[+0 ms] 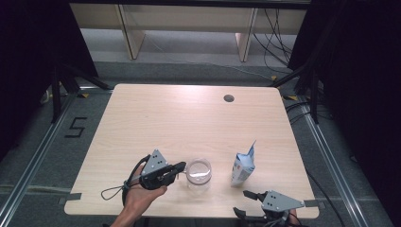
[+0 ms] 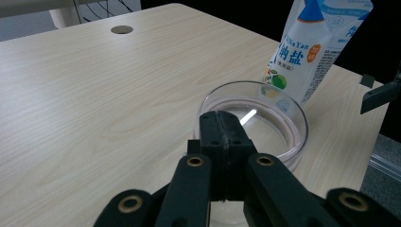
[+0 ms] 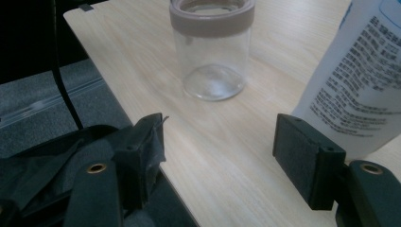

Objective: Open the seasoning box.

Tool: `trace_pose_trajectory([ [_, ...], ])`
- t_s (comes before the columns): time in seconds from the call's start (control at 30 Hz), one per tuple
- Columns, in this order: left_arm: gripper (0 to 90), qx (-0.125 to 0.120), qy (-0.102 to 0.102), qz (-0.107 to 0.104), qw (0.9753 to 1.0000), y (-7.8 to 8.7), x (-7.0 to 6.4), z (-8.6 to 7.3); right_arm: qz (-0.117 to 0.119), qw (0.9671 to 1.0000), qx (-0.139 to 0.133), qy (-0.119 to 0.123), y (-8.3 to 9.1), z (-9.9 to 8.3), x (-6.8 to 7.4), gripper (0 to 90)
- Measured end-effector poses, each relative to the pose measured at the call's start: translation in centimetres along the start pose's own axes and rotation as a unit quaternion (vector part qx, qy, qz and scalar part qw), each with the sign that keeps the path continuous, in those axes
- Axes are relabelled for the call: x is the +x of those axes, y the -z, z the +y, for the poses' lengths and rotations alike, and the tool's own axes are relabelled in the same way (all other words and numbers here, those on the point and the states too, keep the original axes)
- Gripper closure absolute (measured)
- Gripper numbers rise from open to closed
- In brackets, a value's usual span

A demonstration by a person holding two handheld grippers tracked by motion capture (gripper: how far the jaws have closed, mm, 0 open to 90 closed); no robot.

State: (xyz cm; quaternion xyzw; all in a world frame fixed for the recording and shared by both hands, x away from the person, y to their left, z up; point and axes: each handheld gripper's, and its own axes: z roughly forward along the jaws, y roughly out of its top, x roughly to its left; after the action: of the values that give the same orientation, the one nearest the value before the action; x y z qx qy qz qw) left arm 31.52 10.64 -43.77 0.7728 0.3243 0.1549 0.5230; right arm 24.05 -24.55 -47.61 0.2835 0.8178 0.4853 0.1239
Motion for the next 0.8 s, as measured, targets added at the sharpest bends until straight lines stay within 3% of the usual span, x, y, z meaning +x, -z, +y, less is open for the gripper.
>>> trace_pose_trajectory([
  [0.13,89.2,0.004,-0.006,-0.001,1.0,-0.2,0.0,0.1,-0.006,0.9999,-0.007,0.014,-0.4,0.3,0.3,37.6],
  [0.23,89.2,0.008,-0.005,-0.001,1.0,-0.3,0.0,0.1,-0.009,1.0,-0.005,0.0,-0.5,0.4,0.6,38.8],
  [0.33,89.2,0.009,-0.004,-0.003,0.9999,-0.4,0.0,0.0,-0.006,0.9999,-0.013,0.007,-1.0,0.6,0.5,42.2],
  [0.37,89.2,0.009,-0.006,-0.004,0.9999,-0.5,0.1,0.0,-0.017,0.9997,-0.014,0.009,-1.1,0.7,0.6,43.1],
  [0.47,89.1,0.006,0.001,-0.006,1.0,-0.5,0.2,-0.2,-0.014,0.9999,-0.008,0.004,-1.3,0.9,0.8,44.4],
  [0.53,89.2,0.01,-0.003,-0.001,0.9999,-0.5,0.3,-0.2,-0.017,0.9997,-0.009,0.016,-1.8,1.2,0.9,46.5],
  [0.77,89.1,0.012,0.001,0.002,0.9999,-0.7,0.5,-0.4,-0.019,0.9996,-0.008,0.02,-2.6,1.7,1.3,49.4],
  [0.8,89.1,0.012,-0.004,0.003,0.9999,-0.7,0.6,-0.4,-0.009,0.9999,-0.005,0.011,-3.0,1.8,1.4,50.7],
])
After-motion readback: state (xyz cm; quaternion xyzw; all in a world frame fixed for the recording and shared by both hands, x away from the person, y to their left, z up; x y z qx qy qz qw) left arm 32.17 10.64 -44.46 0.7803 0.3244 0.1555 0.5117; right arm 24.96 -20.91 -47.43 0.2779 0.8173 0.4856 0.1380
